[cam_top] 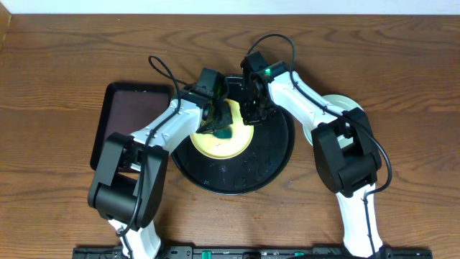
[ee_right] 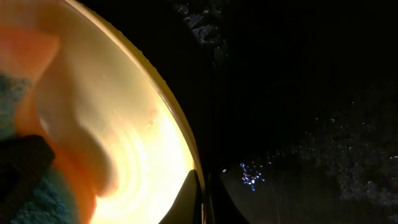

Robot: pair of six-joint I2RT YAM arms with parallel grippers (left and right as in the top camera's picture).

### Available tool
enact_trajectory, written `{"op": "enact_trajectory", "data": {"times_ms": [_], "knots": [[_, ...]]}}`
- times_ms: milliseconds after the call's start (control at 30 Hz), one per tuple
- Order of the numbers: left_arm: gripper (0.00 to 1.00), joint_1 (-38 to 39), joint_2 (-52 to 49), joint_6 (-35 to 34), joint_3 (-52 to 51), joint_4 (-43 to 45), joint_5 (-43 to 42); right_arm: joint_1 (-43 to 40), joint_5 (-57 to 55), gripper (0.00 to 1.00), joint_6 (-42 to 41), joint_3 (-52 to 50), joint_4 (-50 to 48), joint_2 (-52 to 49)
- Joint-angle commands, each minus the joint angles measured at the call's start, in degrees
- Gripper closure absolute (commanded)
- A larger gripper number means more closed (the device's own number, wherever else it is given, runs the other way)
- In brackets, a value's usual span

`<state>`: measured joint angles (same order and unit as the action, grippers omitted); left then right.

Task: Clean dirty plates on tray and stack at the side
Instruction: 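Scrub the yellow plate with the sponge in the left gripper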

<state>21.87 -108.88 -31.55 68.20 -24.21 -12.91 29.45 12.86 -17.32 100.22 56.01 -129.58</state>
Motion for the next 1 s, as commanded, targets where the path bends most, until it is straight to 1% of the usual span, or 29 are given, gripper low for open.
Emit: {"op": "enact_trajectory", "data": {"times_ms": [0,133,200,267,367,467,567,667,733,800,967], "knots": [[0.92,0.2,-0.5,-0.5,0.8,1.7,2.5,1.0,0.0,0.99,1.6,0.0,0.6,1.0],[0.93,0.0,-0.5,0.0,0.8,2.5,13.0,1.0,0.0,0.99,1.8,0.0,1.1,1.0],[0.92,0.0,-0.5,2.4,0.8,2.4,16.2,1.0,0.0,0.99,1.8,0.0,1.0,1.0],[0.92,0.0,-0.5,3.9,0.8,1.5,18.6,1.0,0.0,0.99,1.8,0.0,1.0,1.0],[0.93,0.0,-0.5,4.7,0.8,-0.9,18.5,1.0,0.0,0.99,1.9,0.0,1.0,1.0],[0.93,0.0,-0.5,5.3,0.8,-5.8,17.2,1.0,0.0,0.99,2.0,0.0,1.0,1.0],[0.93,0.0,-0.5,8.8,0.8,-10.1,13.2,1.0,0.0,0.99,2.0,0.0,1.0,1.0],[0.93,0.0,-0.5,13.3,0.8,-13.0,5.5,1.0,0.0,0.99,2.0,0.0,1.0,1.0],[0.93,0.0,-0.5,17.0,0.8,-12.9,-1.3,1.0,0.0,0.99,2.0,0.0,1.0,1.0],[0.93,0.0,-0.5,19.1,0.8,-11.8,-5.5,1.0,0.0,0.99,2.0,0.0,1.0,1.0],[0.92,0.0,-0.5,19.1,0.8,-7.1,-5.9,1.0,0.0,0.99,2.0,0.0,1.2,1.0]]}}
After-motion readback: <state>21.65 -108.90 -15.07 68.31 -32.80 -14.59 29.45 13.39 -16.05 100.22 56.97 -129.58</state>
